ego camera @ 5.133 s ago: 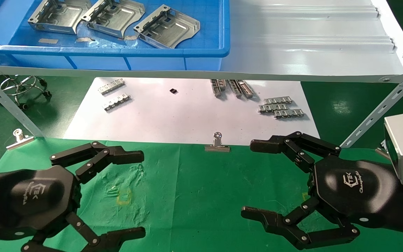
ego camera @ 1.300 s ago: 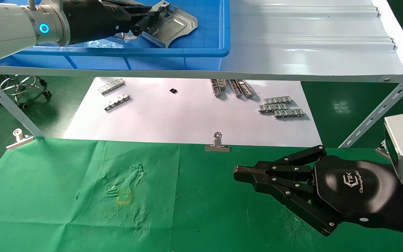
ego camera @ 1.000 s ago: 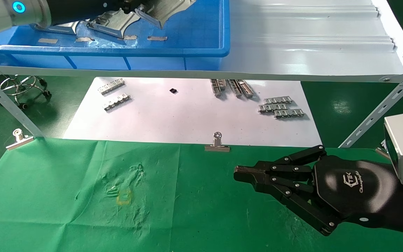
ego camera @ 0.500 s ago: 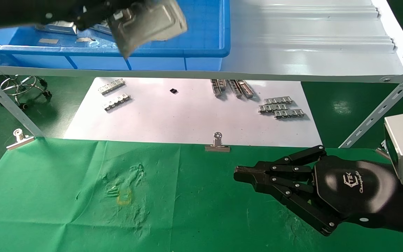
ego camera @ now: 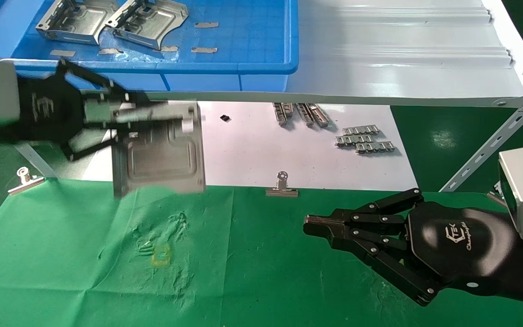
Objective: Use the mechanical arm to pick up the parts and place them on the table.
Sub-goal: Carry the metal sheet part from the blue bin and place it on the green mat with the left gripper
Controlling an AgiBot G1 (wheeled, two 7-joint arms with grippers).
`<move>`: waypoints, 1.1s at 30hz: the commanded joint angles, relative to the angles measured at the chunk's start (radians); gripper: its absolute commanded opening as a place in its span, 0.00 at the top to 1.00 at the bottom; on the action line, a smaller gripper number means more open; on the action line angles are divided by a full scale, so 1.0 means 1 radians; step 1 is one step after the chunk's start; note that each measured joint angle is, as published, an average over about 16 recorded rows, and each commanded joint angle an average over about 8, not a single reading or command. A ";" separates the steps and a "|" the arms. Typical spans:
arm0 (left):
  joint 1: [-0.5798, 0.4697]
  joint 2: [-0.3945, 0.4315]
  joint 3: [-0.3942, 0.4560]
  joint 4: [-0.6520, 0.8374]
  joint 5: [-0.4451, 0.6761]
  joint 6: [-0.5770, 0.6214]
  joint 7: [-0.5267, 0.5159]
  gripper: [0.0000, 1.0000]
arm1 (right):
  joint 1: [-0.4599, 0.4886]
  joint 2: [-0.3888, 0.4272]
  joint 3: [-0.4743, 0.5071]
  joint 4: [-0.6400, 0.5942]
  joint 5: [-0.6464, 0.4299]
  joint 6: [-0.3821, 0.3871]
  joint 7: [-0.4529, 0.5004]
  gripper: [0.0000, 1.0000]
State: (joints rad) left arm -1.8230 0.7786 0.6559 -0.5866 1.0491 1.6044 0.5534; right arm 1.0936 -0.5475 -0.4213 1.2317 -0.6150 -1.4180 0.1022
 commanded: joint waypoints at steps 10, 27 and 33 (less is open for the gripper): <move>0.160 -0.086 0.235 -0.172 -0.066 -0.018 0.061 1.00 | 0.000 0.000 0.000 0.000 0.000 0.000 0.000 1.00; 0.198 0.042 0.298 0.143 0.002 -0.138 0.254 1.00 | 0.000 0.000 0.000 0.000 0.000 0.000 0.000 1.00; 0.200 0.070 0.301 0.207 0.012 -0.162 0.300 0.87 | 0.000 0.000 0.000 0.000 0.000 0.000 0.000 1.00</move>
State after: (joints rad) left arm -1.6228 0.8468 0.9561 -0.3833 1.0600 1.4446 0.8503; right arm 1.0936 -0.5475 -0.4213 1.2317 -0.6150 -1.4180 0.1022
